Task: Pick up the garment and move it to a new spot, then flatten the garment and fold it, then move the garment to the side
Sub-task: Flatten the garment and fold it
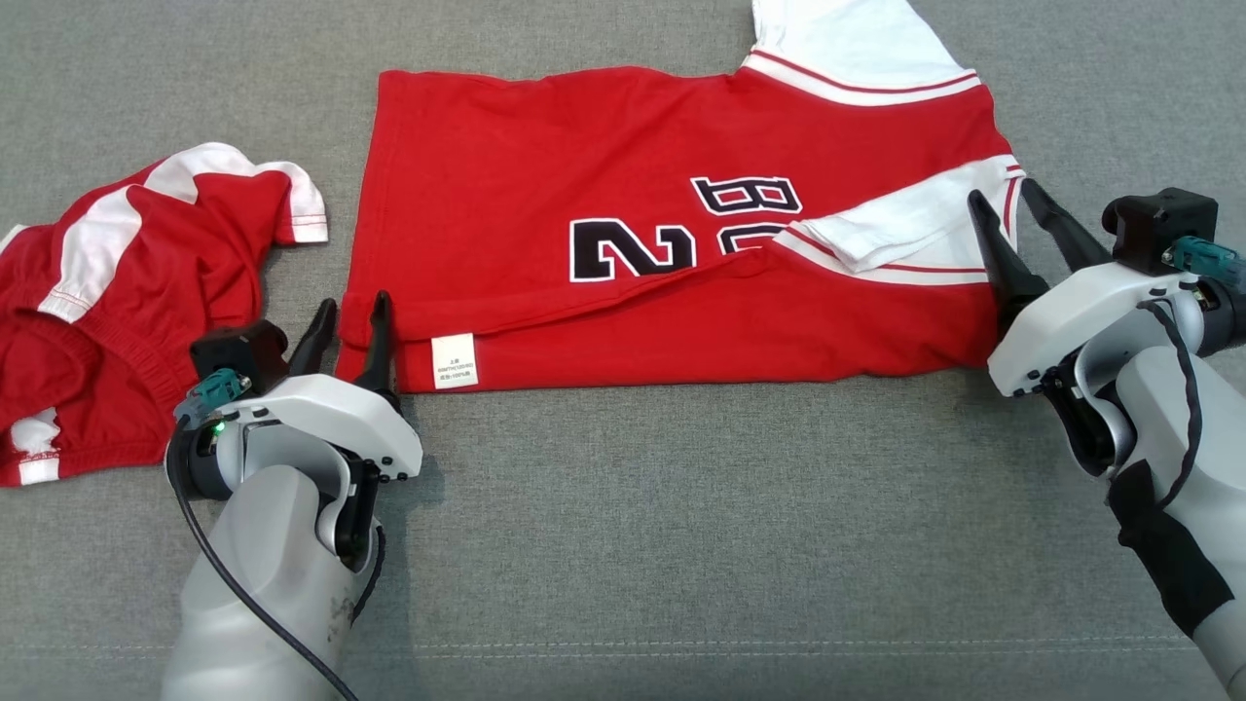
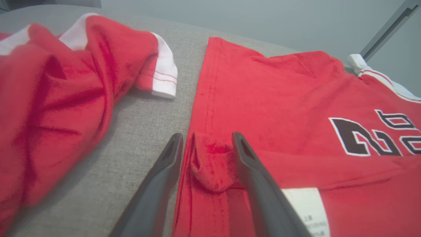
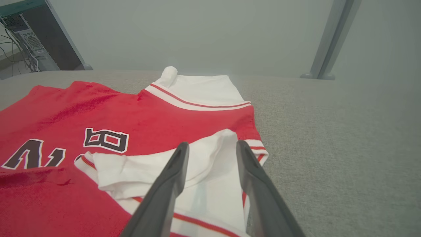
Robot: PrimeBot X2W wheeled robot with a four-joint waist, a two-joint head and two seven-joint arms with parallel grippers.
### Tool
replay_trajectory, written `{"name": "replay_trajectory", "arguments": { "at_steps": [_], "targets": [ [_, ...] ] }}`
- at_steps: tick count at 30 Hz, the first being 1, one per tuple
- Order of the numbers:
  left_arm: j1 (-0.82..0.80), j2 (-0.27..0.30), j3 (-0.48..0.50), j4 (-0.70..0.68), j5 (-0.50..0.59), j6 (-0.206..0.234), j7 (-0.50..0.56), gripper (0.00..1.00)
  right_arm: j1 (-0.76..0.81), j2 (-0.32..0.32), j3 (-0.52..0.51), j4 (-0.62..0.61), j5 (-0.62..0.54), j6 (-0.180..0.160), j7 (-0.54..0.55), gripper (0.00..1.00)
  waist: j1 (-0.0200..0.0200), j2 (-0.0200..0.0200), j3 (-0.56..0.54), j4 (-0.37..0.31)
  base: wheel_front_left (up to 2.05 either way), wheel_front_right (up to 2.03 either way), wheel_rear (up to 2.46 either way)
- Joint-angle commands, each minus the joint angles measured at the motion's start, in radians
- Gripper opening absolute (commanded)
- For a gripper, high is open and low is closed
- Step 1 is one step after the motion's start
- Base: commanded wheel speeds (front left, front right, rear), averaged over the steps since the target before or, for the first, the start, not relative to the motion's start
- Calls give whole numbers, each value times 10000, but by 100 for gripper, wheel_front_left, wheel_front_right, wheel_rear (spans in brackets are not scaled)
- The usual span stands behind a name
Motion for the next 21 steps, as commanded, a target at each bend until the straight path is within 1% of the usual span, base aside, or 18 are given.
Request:
{"name": "replay_trajectory", "arguments": {
  "at_steps": [1, 6, 9, 12, 16, 21],
  "targets": [
    [-169, 311, 244, -396, 65, 48, -130, 100, 52, -85, 92, 21, 126, -40, -66, 100, 0, 0, -49, -14, 0, 0, 0],
    [201, 309, 333, -821, 261, 164, -131, 100, 386, -319, -178, 283, 148, -40, -150, 100, 0, 0, -341, -93, 0, 0, 0],
    [479, 318, 404, -1023, 352, 186, -131, 100, 810, -448, -634, -51, 91, -40, -159, 100, 0, 0, -553, -159, 0, 0, 0],
    [886, 313, 455, -1236, 428, 198, -131, 100, 1555, -497, -1104, -527, -36, -40, -161, 100, 0, 0, -794, -229, 0, 0, 0],
    [1515, 302, 505, -1534, 497, 202, -131, 100, 2714, -406, -1551, -1185, -160, -40, -162, 100, 0, 0, -1057, -343, 0, 0, 0],
    [2121, 290, 543, -1693, 532, 212, -131, 100, 3763, -139, -1707, -1755, -203, -40, -163, 100, 0, 0, -1337, -479, 0, 0, 0]
  ]
}}
